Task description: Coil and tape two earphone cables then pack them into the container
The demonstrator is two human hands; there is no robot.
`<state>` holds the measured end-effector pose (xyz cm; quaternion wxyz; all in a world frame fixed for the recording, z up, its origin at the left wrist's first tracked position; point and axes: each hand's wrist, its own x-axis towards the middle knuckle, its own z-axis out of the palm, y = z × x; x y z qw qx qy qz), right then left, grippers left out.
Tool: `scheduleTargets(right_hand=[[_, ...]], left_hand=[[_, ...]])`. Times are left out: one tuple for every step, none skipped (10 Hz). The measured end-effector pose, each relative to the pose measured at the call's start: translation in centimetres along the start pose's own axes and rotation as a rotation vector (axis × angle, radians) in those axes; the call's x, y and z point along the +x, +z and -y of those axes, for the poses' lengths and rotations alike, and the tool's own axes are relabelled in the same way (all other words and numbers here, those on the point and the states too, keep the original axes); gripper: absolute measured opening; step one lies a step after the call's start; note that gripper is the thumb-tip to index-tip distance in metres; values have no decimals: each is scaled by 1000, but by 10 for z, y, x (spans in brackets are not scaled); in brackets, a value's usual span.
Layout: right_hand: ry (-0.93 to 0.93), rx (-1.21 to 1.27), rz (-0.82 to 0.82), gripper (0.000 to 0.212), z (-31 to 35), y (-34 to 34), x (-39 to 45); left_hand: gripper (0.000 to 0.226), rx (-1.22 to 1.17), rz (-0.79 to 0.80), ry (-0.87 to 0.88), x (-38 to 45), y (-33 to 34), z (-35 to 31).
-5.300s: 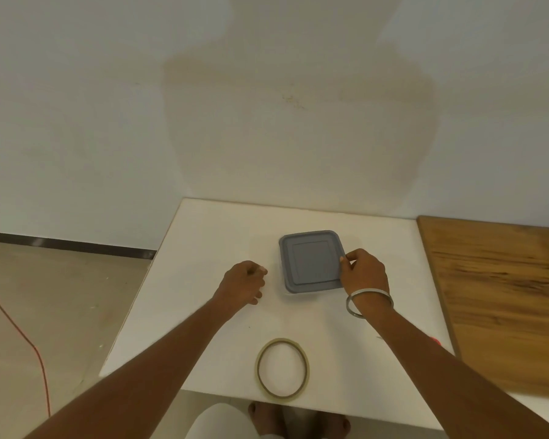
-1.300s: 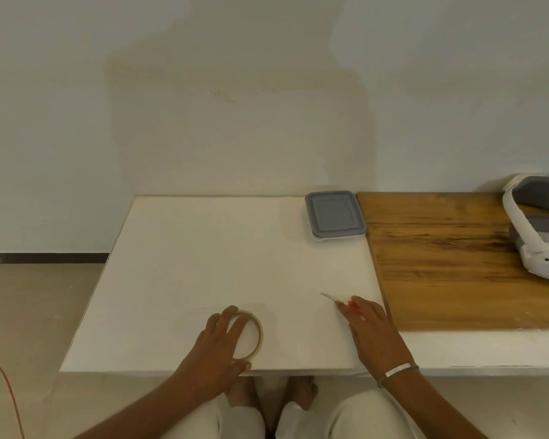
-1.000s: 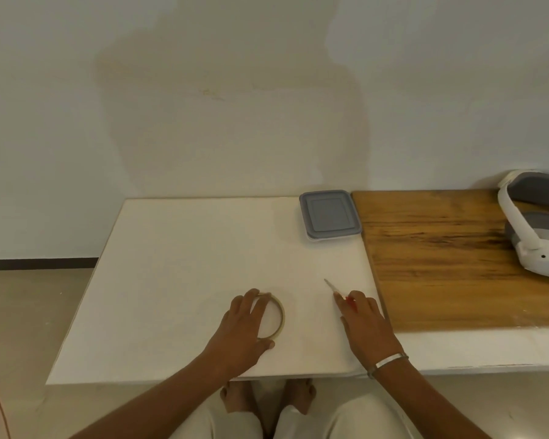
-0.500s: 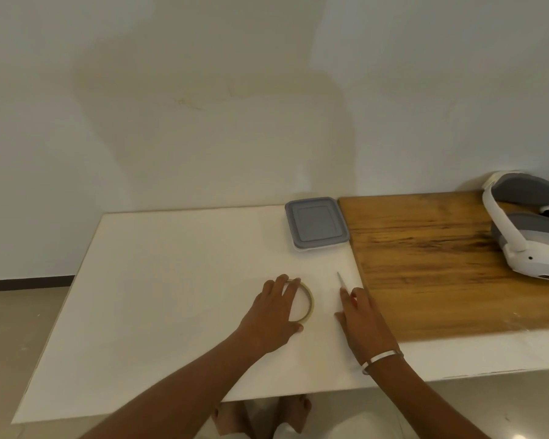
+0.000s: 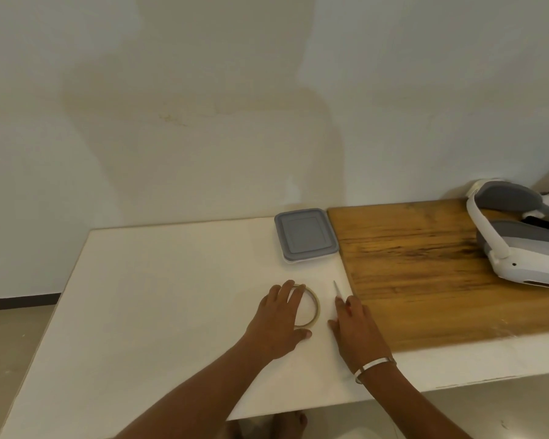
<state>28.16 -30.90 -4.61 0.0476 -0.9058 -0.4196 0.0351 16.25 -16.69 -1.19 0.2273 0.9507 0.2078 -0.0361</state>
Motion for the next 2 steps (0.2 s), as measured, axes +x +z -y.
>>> scheduleTargets(right_hand=[[18, 32, -41, 45, 1, -5, 1], [3, -1, -105, 45, 6, -15, 2]], left_hand=[[80, 2, -41, 19, -4, -6, 5], [69, 2, -103, 42, -14, -26, 7]])
